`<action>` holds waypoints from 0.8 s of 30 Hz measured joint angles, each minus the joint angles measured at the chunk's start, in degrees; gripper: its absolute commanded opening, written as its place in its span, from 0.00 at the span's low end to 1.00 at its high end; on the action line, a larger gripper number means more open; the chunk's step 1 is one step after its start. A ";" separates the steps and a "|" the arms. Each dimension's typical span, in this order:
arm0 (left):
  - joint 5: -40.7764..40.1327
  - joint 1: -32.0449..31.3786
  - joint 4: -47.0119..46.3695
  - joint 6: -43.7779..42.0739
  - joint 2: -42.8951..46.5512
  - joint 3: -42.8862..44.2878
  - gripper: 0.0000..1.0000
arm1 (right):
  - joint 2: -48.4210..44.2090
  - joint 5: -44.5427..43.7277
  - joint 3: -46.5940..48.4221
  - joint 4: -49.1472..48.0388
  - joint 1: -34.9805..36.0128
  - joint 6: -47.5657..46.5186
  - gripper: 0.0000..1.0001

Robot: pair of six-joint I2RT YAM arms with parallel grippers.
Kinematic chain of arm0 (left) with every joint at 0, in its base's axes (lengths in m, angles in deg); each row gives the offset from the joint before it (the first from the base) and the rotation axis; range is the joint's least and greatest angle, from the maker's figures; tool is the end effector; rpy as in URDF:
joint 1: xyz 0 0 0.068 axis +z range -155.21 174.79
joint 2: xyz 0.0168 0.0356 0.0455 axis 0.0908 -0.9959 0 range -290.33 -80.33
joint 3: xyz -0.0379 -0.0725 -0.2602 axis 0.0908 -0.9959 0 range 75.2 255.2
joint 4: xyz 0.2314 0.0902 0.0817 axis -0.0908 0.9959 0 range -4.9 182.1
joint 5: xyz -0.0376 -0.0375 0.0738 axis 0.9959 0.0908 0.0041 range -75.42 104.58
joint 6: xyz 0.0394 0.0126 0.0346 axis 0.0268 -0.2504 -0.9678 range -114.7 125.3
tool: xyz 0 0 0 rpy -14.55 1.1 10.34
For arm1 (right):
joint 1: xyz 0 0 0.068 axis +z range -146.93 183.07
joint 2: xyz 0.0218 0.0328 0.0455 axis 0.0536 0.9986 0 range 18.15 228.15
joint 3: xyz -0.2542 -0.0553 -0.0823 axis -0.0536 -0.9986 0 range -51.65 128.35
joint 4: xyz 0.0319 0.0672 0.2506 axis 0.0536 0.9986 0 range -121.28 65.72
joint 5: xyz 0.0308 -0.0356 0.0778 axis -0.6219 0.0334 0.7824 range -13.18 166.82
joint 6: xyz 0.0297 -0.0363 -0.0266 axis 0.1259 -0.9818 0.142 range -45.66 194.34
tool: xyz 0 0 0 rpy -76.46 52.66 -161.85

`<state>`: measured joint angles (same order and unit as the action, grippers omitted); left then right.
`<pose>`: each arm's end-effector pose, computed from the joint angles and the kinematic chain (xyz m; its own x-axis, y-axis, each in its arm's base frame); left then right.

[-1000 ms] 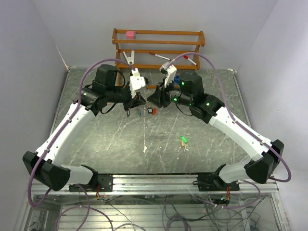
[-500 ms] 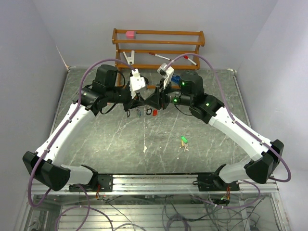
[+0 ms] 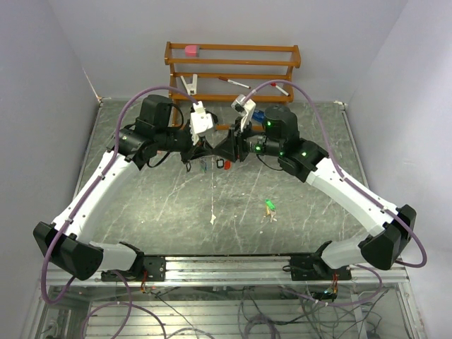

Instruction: Put the keys on the keyring

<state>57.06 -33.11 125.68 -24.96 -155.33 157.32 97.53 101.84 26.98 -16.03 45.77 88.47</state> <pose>0.2282 -0.1480 0.4032 0.0040 0.4185 -0.9082 0.9737 0.2054 0.0989 0.2243 0.2275 0.4005 -0.4194 -0.0860 -0.9037 -0.8362 0.4241 0.3477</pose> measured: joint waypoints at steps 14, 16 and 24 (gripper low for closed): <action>1.51 -0.02 1.05 -0.57 0.02 0.00 0.07 | -0.61 -2.36 -0.57 -1.25 -1.09 0.02 0.27; 1.60 0.00 1.38 -0.79 0.11 0.00 0.07 | -0.61 -2.32 -0.70 -1.25 -1.14 0.07 0.27; 1.57 -0.02 1.44 -0.87 0.44 0.00 0.07 | -0.61 -0.42 -0.76 -1.27 -1.18 0.92 0.23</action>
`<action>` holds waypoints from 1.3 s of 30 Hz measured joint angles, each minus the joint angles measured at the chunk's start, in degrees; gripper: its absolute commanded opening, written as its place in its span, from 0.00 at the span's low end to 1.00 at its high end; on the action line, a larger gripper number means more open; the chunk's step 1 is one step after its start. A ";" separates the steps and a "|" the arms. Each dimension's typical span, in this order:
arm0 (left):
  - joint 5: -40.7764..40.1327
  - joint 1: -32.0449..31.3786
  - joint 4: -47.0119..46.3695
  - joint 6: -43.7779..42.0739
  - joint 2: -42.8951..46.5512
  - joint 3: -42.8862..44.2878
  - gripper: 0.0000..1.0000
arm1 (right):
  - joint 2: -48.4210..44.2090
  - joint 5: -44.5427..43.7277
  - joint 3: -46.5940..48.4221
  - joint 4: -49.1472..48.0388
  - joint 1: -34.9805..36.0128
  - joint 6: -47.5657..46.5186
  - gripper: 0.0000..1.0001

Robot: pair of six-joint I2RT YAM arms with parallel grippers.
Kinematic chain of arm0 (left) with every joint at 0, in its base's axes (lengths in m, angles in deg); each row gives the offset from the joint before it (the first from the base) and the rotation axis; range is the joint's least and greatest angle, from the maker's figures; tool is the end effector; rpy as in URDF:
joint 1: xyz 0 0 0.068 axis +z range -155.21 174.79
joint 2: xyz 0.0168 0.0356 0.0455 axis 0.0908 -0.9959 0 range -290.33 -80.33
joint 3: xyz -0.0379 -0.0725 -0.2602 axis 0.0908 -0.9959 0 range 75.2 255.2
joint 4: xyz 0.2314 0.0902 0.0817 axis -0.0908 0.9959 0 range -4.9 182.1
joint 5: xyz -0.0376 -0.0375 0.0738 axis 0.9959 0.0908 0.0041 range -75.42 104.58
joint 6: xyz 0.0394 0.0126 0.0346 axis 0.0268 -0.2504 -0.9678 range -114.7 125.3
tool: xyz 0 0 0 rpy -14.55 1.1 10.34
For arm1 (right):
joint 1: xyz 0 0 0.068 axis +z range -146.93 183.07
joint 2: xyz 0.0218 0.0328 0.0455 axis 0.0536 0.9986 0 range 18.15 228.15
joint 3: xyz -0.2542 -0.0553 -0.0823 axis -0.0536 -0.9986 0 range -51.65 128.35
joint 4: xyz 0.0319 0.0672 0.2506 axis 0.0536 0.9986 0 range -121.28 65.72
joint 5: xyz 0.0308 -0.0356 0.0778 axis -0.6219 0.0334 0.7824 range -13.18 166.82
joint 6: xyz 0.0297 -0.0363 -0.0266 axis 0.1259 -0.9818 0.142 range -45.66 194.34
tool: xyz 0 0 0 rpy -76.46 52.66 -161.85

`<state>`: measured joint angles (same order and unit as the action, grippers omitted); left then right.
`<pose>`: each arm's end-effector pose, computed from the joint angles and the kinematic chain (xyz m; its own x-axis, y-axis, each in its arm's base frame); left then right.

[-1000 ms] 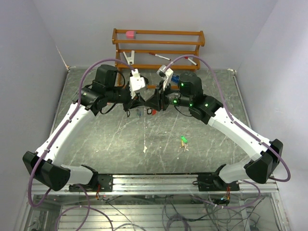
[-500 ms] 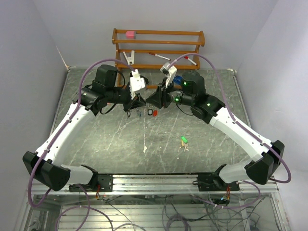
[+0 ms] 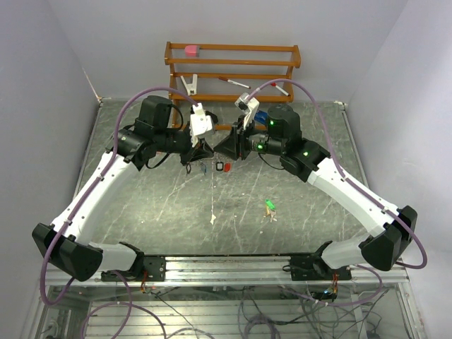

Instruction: Put the keys on the keyring

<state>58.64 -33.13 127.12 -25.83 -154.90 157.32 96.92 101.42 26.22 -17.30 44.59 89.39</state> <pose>0.2242 -0.1467 0.4033 0.0078 0.4163 -0.9092 0.9802 0.1768 0.0894 0.2277 0.2214 0.4013 -0.4203 -0.0568 -0.9056 -0.8230 0.4441 0.3542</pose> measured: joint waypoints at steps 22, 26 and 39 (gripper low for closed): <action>-0.39 0.02 0.90 -0.17 0.00 0.00 0.07 | -0.39 3.30 -2.38 -0.72 -0.15 2.36 0.20; -1.22 0.00 0.79 -0.15 0.00 0.02 0.07 | -0.63 3.28 -2.38 -0.33 -0.17 2.38 0.19; -2.47 0.00 -0.20 -0.13 0.00 0.00 0.07 | -1.01 3.28 -2.38 0.74 -0.17 2.75 0.19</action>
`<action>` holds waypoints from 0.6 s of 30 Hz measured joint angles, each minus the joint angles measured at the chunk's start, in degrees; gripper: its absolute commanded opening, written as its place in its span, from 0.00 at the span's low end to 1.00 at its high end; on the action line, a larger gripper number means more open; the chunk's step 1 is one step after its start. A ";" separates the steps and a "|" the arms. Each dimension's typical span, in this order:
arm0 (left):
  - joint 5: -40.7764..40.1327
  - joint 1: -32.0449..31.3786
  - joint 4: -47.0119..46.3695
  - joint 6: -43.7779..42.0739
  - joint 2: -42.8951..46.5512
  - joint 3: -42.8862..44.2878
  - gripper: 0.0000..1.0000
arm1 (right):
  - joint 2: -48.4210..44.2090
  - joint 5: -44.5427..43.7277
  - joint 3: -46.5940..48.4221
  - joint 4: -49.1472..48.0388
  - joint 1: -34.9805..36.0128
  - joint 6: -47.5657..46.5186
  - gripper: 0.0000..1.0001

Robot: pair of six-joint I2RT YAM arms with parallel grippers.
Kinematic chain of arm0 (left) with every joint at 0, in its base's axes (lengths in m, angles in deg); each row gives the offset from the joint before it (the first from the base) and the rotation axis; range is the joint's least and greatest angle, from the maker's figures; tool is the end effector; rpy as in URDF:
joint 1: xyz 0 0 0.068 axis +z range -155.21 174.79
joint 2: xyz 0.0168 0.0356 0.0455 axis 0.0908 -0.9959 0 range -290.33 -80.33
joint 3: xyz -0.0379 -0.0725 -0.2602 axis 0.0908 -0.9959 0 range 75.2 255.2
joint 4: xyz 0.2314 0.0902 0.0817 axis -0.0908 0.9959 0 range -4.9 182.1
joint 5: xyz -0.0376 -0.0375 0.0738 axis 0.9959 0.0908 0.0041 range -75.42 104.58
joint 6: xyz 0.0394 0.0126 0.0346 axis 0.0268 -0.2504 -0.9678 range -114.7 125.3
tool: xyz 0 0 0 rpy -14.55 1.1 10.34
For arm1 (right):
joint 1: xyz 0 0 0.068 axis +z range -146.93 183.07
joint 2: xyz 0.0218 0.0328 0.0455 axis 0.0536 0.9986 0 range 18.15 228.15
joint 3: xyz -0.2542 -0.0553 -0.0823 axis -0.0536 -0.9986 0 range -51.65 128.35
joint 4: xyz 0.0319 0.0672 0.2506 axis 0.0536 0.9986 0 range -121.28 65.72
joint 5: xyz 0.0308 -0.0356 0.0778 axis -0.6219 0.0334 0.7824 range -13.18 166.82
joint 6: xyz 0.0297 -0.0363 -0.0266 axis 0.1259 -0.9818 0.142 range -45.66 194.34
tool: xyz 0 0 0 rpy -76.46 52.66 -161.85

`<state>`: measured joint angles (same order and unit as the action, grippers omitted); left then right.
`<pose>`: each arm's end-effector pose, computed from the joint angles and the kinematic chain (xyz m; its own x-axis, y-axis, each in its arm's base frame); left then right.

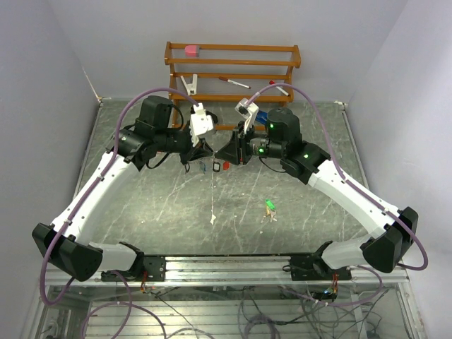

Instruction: Put the keys on the keyring

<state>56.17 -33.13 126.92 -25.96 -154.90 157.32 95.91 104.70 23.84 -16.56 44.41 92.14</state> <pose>0.2256 -0.1462 0.4030 0.0080 0.4350 -0.9004 0.9718 0.2086 0.1095 0.2232 0.2186 0.3910 -0.4900 -0.0711 -0.8688 -0.8085 0.4097 0.4224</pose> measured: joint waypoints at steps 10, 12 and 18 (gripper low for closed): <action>0.00 0.00 -0.26 0.24 0.00 0.98 0.07 | 0.00 0.04 0.00 -0.09 0.00 0.28 0.16; 0.00 0.00 -0.35 0.39 -0.02 0.98 0.07 | 0.02 0.02 0.00 -0.13 0.00 0.42 0.16; 0.00 0.02 -0.42 0.68 -0.02 0.98 0.07 | 0.15 -0.22 -0.09 -0.72 0.00 0.90 0.15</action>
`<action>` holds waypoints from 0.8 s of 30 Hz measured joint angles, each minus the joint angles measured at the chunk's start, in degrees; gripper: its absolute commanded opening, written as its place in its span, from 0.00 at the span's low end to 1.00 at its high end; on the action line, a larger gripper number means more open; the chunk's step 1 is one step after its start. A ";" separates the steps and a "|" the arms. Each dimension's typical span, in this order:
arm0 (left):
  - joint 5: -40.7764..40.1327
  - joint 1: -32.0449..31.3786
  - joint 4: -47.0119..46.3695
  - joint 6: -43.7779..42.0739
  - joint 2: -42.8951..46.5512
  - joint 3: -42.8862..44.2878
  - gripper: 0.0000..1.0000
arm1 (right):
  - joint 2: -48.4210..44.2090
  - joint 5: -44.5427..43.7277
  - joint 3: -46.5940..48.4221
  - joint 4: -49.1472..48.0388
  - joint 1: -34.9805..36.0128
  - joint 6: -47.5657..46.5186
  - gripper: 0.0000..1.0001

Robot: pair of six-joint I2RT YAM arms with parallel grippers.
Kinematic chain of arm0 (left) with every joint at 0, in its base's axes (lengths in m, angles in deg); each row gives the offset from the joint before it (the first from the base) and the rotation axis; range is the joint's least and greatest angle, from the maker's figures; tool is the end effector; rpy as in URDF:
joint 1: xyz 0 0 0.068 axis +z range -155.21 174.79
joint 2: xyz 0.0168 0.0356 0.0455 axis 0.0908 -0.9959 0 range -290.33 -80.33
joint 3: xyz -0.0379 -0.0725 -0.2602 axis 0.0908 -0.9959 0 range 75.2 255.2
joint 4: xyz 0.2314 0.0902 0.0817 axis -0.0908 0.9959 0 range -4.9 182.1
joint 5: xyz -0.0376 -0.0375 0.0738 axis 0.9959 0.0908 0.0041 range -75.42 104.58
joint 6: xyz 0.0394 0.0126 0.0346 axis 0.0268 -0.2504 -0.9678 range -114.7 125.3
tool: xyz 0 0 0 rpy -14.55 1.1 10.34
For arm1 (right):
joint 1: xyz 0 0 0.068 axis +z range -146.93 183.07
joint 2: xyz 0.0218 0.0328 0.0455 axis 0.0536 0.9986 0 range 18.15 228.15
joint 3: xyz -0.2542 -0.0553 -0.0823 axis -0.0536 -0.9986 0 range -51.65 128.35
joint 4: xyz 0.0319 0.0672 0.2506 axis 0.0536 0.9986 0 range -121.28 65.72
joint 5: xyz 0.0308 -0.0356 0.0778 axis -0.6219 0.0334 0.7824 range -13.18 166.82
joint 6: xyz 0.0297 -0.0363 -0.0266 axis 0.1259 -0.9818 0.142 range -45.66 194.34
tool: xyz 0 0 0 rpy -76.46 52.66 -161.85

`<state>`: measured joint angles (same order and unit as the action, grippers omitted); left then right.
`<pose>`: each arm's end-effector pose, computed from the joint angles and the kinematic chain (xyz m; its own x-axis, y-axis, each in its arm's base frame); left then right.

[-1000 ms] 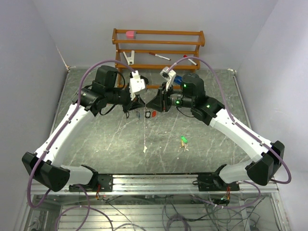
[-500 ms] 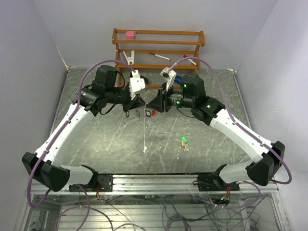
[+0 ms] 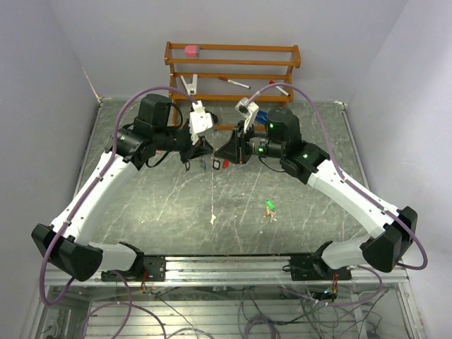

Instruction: Put the keys on the keyring

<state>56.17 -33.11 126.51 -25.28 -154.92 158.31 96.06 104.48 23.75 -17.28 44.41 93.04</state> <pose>0.2255 -0.1461 0.4090 0.0156 0.4223 -0.9063 0.9695 0.2153 0.1170 0.2242 0.2193 0.3909 -0.4968 -0.0588 -0.8659 -0.8023 0.4116 0.4323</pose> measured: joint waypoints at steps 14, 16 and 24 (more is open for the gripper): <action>-0.33 0.02 -0.02 0.72 0.00 0.00 0.07 | 0.72 -1.51 0.00 -1.07 0.00 1.03 0.00; -0.42 0.07 -0.04 0.87 0.00 0.00 0.07 | 0.72 -1.79 -0.11 -1.36 -0.02 1.29 0.00; -1.38 0.09 -0.50 0.85 0.00 0.00 0.18 | 0.79 -3.08 -0.26 -1.92 -0.02 3.80 0.00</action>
<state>54.79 -33.02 126.00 -24.43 -154.92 158.31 96.85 101.40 23.49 -19.20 44.39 96.84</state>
